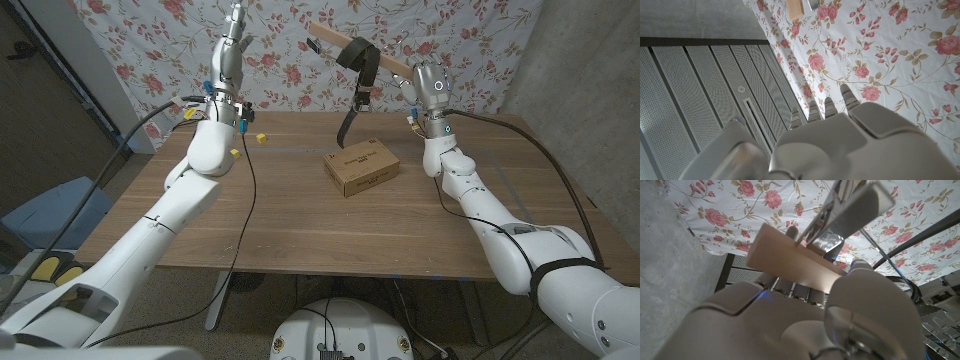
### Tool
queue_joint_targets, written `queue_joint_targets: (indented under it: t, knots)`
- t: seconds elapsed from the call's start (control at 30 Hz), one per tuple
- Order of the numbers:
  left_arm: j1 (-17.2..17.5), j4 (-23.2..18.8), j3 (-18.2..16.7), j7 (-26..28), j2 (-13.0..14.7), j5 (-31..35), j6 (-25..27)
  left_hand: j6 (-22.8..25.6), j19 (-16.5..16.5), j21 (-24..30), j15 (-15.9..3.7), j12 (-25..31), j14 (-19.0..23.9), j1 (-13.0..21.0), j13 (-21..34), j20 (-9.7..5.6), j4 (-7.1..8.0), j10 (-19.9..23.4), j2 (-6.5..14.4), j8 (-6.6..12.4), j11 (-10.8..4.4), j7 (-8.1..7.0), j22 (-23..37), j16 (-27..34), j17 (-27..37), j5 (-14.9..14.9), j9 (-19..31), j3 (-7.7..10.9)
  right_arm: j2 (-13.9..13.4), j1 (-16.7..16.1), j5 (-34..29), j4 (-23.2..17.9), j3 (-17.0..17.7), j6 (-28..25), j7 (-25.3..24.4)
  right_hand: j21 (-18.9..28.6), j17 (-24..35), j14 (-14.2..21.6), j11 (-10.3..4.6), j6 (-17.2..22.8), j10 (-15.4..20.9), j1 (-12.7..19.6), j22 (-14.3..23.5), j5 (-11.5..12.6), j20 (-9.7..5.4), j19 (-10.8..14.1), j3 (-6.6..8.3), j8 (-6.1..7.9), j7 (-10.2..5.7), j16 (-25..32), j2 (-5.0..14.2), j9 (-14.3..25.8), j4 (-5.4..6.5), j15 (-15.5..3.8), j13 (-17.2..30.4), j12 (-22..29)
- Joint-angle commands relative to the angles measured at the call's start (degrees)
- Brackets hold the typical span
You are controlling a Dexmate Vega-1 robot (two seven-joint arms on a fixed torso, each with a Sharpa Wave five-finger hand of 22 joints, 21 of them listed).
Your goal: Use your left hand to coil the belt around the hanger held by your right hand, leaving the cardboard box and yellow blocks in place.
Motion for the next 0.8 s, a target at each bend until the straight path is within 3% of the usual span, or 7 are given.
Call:
queue_joint_targets:
  t: [0.03, 0.23, 0.43, 0.8]
  knots:
    - [0.2, 2.3, 0.6, -1.5, 2.9, -0.4, -5.6, 0.2, 0.9, 0.2, -0.64, 0.2, 0.0, 0.9, 0.0, -0.06, -0.18, 0.0, -0.1, 0.19, -0.08, -0.14, 0.1, 0.5, -0.1, 0.4, 0.0, -0.13, -5.3, -4.6, 6.6, -7.4, -6.9, -6.1, 2.8, -0.5, 0.2, 0.6, 0.0, 0.4, 0.6, 1.6, 0.1, 0.4, -8.14, 0.5, -0.33, -0.32, -0.51, -0.2, 1.82, 0.4, 0.09, -8.18, 0.1, -0.4]
    - [-0.2, 3.8, 1.3, -3.1, 3.5, -1.5, -7.1, 0.4, 1.1, 0.1, -0.68, 0.1, -0.3, 1.1, 0.0, -0.33, -0.36, -0.3, 0.1, 0.18, 0.16, 0.01, 0.1, 0.4, -0.1, 0.5, 0.0, -0.12, -9.0, -9.2, 9.2, -16.1, -9.0, -8.8, 9.4, -1.0, 0.2, 0.5, 0.1, 0.5, 0.7, 1.6, 0.1, 0.6, -8.1, 0.9, -0.56, -0.76, -0.28, -0.3, 1.88, 0.3, 0.09, -8.18, 0.0, -0.6]
    - [-0.6, 5.0, 1.9, -4.9, 3.7, -3.2, -7.7, 0.5, 1.1, -0.1, -0.64, 0.1, -0.4, 1.3, 0.0, -0.45, -0.48, -0.4, 0.2, 0.14, 0.44, 0.09, 0.1, 0.4, -0.1, 0.6, 0.0, -0.11, -12.6, -13.2, 10.7, -24.6, -9.6, -10.1, 20.8, -1.5, 0.2, 1.0, 0.31, 0.8, 0.8, 1.6, 0.1, 0.9, -7.85, 1.6, -0.76, -0.98, -0.22, -0.2, 1.95, 0.6, 0.11, -8.19, 0.6, -0.5]
    - [-0.7, 5.0, 2.2, -5.5, 4.0, -3.2, -6.7, 0.4, 1.1, -0.3, -0.45, 0.0, -0.4, 1.6, 0.0, -0.46, -0.66, -0.6, 0.4, 0.03, 0.83, 0.24, 0.2, 0.3, -0.1, 0.6, 0.0, -0.09, -15.7, -16.5, 14.6, -31.6, -9.1, -8.1, 34.5, -2.7, 0.2, 0.9, 0.97, 1.0, 1.2, 1.6, 0.1, 1.5, -7.73, 2.0, -1.35, -1.55, 0.14, -0.3, 1.87, 1.1, 0.17, -8.2, -0.7, -1.8]
